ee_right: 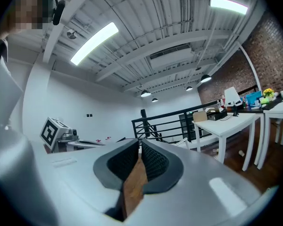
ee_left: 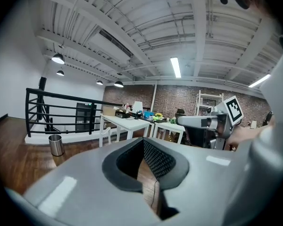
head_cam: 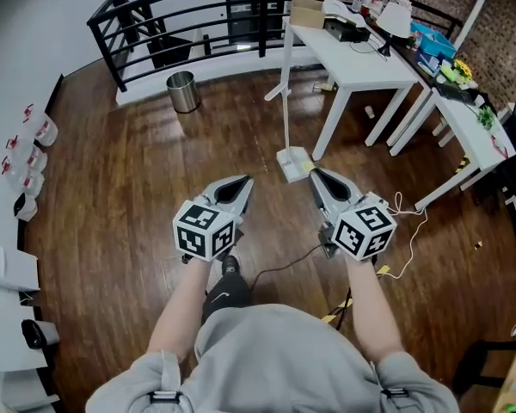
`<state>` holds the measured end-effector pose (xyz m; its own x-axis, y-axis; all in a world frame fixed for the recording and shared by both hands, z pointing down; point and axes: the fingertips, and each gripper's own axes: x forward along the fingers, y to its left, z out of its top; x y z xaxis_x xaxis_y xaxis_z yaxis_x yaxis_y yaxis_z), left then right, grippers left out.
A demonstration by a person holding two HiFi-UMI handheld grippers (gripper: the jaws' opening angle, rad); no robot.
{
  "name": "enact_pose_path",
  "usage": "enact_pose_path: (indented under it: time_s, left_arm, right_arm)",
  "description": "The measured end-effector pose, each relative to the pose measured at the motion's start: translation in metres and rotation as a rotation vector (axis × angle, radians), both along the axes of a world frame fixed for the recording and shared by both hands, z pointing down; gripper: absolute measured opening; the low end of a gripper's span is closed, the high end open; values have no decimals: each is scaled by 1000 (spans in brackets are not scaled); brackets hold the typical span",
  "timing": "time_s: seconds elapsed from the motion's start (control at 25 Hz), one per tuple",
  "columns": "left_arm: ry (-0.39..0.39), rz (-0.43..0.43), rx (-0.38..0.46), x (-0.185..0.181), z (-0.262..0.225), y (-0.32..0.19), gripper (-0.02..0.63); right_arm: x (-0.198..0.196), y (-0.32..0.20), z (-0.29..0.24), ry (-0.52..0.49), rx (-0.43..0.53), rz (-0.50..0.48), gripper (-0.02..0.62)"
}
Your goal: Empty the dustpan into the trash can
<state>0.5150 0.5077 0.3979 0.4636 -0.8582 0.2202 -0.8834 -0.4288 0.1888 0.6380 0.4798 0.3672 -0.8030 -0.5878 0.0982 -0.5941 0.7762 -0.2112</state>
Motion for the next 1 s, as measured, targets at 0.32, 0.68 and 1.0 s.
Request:
enact_pose_path:
  time_s: [0.32, 0.68, 1.0]
  left_arm:
    - [22, 75, 15, -60, 7, -97, 0]
    - [44, 211, -28, -111, 21, -187, 0]
    - [31, 256, -62, -84, 40, -261, 0]
  right_arm:
    - [-48, -99, 8, 49, -10, 119, 2]
    - [-95, -180, 20, 91, -52, 260, 2]
    - [-69, -255, 48, 115, -86, 292, 2]
